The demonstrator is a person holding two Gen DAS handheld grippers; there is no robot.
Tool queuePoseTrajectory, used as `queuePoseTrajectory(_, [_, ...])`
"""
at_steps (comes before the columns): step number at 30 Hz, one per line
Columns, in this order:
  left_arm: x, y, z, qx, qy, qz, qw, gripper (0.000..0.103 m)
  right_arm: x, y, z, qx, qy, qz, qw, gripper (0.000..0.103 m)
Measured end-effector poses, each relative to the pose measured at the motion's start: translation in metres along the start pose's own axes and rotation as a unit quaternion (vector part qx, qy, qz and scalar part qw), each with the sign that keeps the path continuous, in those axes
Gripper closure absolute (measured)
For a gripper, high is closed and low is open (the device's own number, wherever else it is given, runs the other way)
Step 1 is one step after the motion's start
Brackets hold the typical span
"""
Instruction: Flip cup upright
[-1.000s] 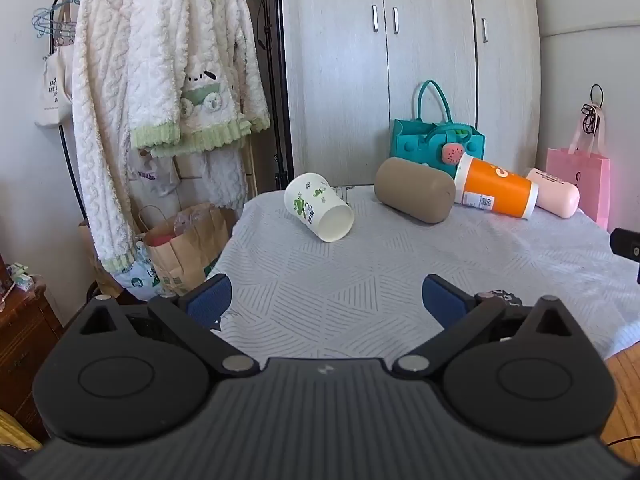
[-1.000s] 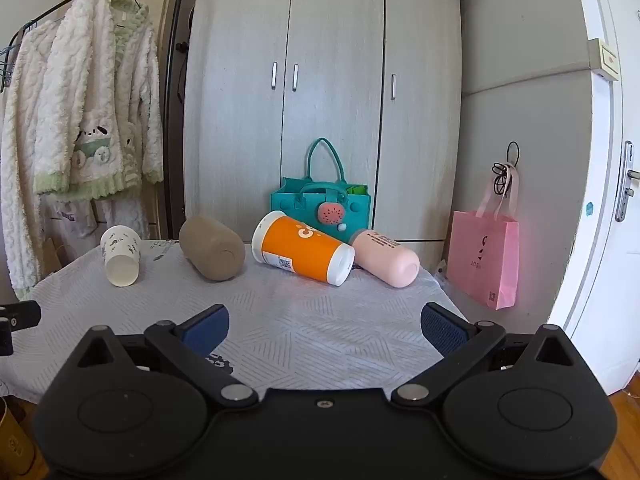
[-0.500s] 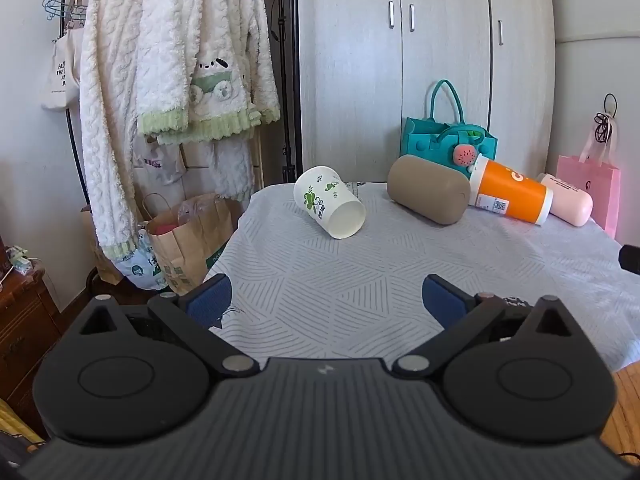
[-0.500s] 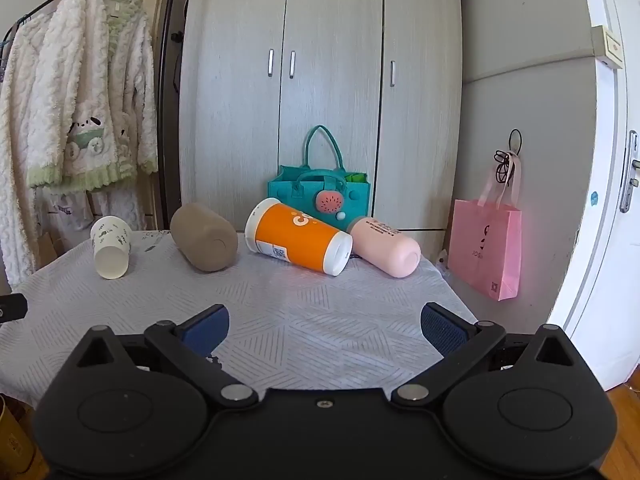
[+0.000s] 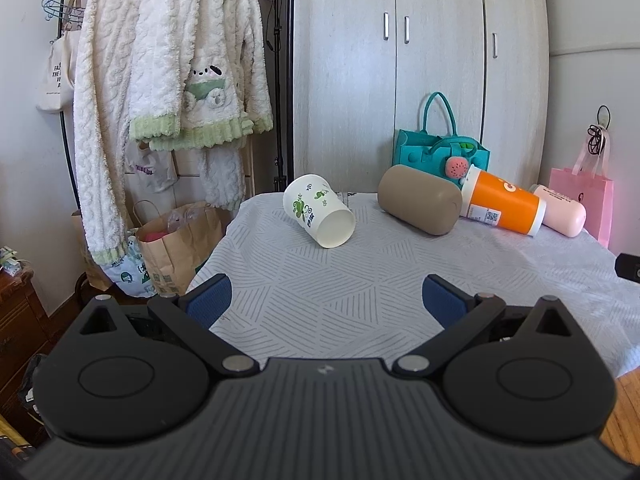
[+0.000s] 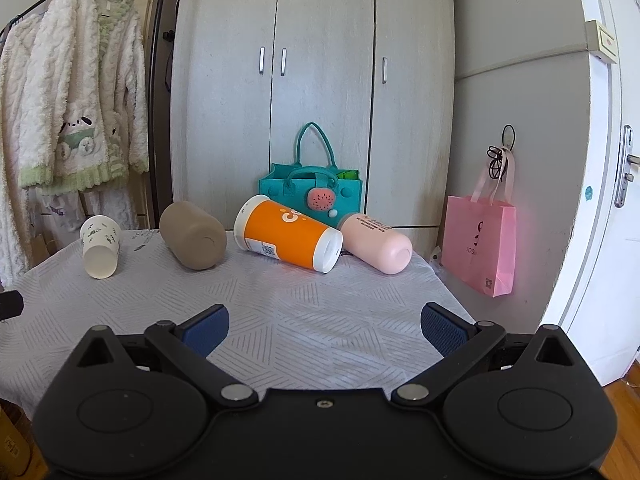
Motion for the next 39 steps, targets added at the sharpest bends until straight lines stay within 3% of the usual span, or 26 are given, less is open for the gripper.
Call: queuePoseTrajectory(39, [0.0,-0.004,-0.002,-0.003,0.006,0.003,1.0,0.0,-0.005,-0.007,-0.001,0.008,-0.017,0.01,1.0,0.0])
Point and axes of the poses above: each gripper's, at about its wrist camera, not at the fingertips, and y roughly against the way its jaws point, x to its left, z to its top, the point moved 4 cm from there along -y, roughly the way its jaws point, and after that the axes turned 10 degrees about z, right-handed, at the moved point
